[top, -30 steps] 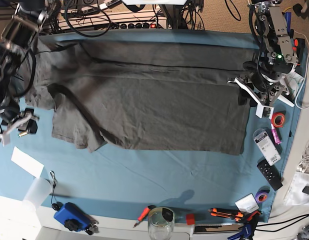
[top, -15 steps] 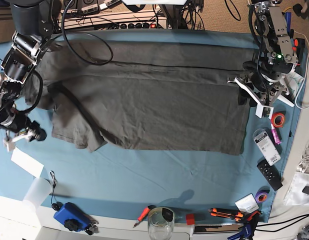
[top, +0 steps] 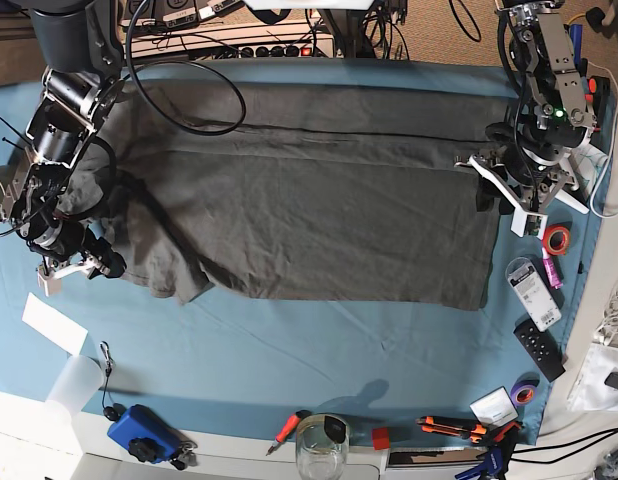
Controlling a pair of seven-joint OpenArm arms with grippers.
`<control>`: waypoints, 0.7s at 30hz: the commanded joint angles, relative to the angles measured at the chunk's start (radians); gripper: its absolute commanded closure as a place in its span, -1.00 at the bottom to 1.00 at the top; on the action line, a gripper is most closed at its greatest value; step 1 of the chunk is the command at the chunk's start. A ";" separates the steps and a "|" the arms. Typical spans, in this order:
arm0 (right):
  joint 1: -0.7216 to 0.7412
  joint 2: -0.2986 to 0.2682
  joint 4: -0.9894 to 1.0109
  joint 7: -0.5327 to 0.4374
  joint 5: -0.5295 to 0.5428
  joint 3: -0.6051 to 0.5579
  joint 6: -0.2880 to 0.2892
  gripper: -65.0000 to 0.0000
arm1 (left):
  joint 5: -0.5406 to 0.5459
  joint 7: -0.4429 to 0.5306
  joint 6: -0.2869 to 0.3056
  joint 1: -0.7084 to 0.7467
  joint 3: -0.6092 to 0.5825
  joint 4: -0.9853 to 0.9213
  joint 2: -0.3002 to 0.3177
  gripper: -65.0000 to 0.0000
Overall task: Fold the T-shirt properly
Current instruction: 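Lower the left gripper to the shirt's hem corner and grasp it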
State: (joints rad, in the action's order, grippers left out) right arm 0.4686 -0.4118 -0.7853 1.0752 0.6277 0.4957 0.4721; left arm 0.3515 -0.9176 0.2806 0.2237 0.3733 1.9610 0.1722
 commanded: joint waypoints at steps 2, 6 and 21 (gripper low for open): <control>0.022 -0.013 -0.009 0.004 -0.023 0.001 0.002 0.21 | 0.007 0.054 0.000 -0.008 0.002 0.016 0.008 0.32; 0.022 -0.014 -0.009 0.005 -0.026 0.001 0.002 0.21 | -0.008 0.073 0.000 -0.037 0.002 0.010 0.008 0.32; 0.022 -0.015 -0.009 0.031 -0.026 0.001 0.002 0.21 | -0.012 -0.026 -0.001 -0.467 0.002 -0.393 0.008 0.00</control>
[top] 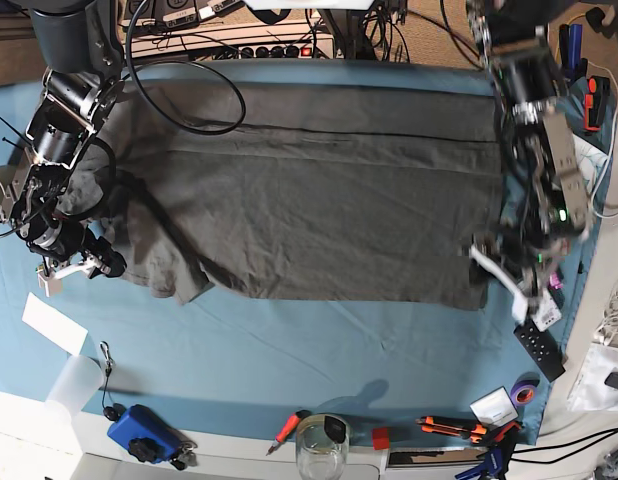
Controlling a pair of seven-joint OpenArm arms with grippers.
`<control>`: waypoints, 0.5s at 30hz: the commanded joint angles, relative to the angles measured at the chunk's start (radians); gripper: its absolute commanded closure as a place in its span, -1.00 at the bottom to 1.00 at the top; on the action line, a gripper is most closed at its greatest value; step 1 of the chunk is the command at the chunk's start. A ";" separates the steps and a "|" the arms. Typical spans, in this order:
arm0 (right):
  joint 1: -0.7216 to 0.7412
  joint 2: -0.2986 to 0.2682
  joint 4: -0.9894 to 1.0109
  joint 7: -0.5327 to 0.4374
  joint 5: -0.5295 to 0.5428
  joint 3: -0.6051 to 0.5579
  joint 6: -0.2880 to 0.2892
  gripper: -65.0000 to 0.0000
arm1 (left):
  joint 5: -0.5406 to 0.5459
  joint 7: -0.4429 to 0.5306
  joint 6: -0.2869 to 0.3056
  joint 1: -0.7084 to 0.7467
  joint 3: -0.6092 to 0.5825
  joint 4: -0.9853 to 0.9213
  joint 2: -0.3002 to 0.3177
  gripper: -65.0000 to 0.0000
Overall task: Fold the T-shirt properly
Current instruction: 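Lower the left gripper to the shirt's hem corner and grasp it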
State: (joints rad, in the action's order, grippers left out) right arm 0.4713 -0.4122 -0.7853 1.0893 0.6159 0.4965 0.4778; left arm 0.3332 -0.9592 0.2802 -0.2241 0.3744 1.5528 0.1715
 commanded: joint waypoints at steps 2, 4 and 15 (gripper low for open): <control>0.019 -0.014 -0.009 0.018 -0.015 0.000 -0.004 0.21 | 0.007 0.009 0.000 -0.070 0.001 -0.019 0.009 0.00; 0.019 -0.014 -0.009 0.018 -0.015 0.000 -0.004 0.21 | 0.007 0.010 -0.001 -0.115 0.000 -0.081 0.009 0.01; 0.019 -0.014 -0.009 0.018 -0.014 0.000 -0.003 0.21 | -0.108 0.060 0.007 -0.264 0.001 -0.365 0.009 0.01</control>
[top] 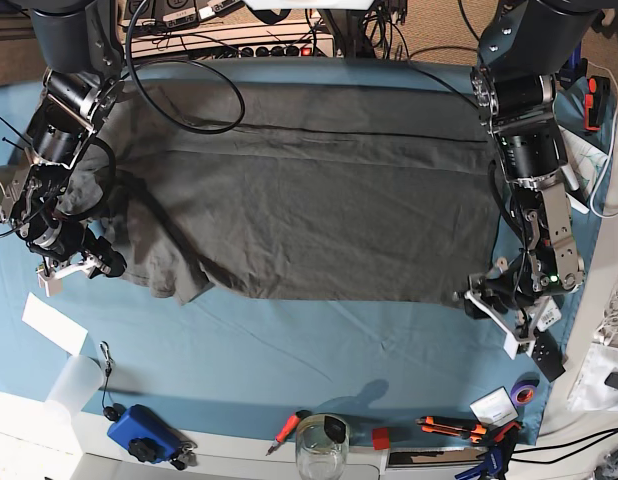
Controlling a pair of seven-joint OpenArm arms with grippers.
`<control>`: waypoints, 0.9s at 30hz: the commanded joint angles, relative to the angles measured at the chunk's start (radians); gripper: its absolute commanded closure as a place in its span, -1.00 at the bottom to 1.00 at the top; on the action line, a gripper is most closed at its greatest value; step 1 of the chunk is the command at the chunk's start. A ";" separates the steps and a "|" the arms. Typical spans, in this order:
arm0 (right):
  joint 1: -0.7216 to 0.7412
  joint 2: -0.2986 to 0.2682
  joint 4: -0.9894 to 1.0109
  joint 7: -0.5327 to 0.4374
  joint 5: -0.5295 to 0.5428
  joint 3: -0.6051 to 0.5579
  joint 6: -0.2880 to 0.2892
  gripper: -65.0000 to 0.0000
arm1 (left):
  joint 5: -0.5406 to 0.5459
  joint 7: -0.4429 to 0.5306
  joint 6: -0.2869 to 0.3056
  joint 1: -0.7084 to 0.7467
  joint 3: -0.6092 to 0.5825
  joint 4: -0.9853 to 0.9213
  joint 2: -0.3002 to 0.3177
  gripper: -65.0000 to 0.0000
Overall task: Fold the T-shirt properly
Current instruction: 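Lower the left gripper to the shirt's hem corner and grasp it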
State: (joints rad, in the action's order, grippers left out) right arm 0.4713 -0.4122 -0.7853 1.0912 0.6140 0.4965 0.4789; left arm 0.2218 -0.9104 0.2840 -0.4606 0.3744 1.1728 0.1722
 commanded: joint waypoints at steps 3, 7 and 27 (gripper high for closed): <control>0.019 -0.014 -0.009 0.016 -0.013 0.000 -0.005 0.21 | -0.003 0.017 0.003 -0.026 0.000 0.015 0.008 0.01; 0.019 -0.014 -0.009 0.016 -0.013 0.000 -0.004 0.21 | -0.060 0.063 -0.014 -0.024 0.000 -0.026 0.009 0.01; 0.021 -0.014 -0.009 -0.010 -0.010 0.000 -0.004 0.55 | -0.058 -0.034 -0.060 -0.034 -0.195 -0.204 0.008 0.68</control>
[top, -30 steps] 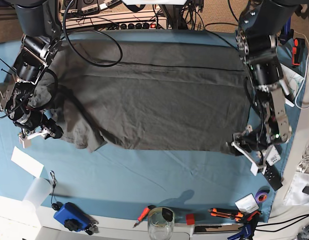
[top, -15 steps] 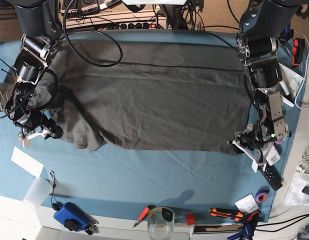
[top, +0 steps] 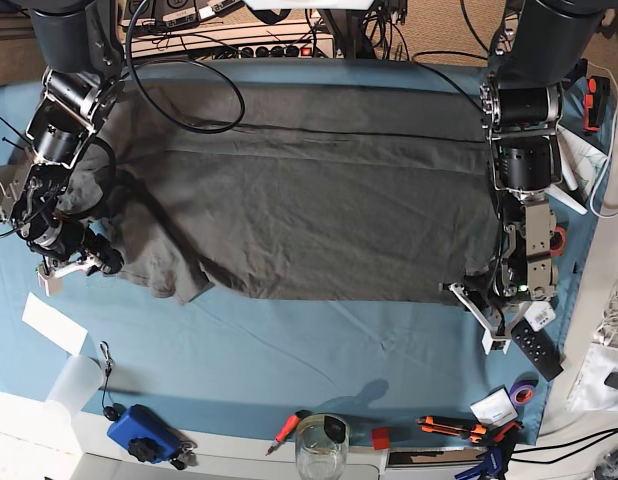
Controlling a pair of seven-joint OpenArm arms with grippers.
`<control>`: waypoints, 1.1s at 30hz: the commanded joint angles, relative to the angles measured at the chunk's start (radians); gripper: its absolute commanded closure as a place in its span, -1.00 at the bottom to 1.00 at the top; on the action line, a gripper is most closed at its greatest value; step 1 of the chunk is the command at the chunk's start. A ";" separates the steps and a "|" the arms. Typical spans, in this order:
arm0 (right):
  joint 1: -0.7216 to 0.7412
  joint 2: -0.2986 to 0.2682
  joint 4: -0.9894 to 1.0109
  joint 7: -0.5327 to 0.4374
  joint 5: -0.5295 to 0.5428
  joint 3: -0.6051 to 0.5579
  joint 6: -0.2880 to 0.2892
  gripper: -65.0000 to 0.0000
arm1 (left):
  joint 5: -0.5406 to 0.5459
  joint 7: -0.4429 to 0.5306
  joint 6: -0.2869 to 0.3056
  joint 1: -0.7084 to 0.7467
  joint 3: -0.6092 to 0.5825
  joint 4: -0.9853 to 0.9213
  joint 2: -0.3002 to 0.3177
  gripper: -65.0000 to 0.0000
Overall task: Fold the T-shirt properly
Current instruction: 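Lower the left gripper to the shirt's hem corner and grasp it, then lift the hem edge with both grippers and fold it toward the collar fold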
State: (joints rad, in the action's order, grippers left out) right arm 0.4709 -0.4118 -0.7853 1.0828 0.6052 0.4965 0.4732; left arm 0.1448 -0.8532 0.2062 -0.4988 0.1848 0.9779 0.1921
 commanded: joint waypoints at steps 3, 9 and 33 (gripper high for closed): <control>0.027 -0.015 -0.009 -0.008 0.000 0.000 0.002 0.79 | 0.019 -0.097 0.018 -0.001 -0.005 -0.009 -0.011 0.91; 0.042 -0.021 -0.010 -0.032 -0.001 0.001 0.002 0.98 | 0.019 -0.100 0.018 -0.016 -0.005 -0.007 -0.011 1.00; 0.092 -0.021 -0.254 -0.024 0.000 0.001 0.096 1.00 | 0.077 -0.304 0.019 -0.069 -0.005 0.268 -0.011 1.00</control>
State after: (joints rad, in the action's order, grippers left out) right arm 0.5320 -0.4122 -1.0206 1.0763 0.5831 0.4965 0.5621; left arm 0.2142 -1.1664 0.2211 -0.5346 0.1780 1.2251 0.1745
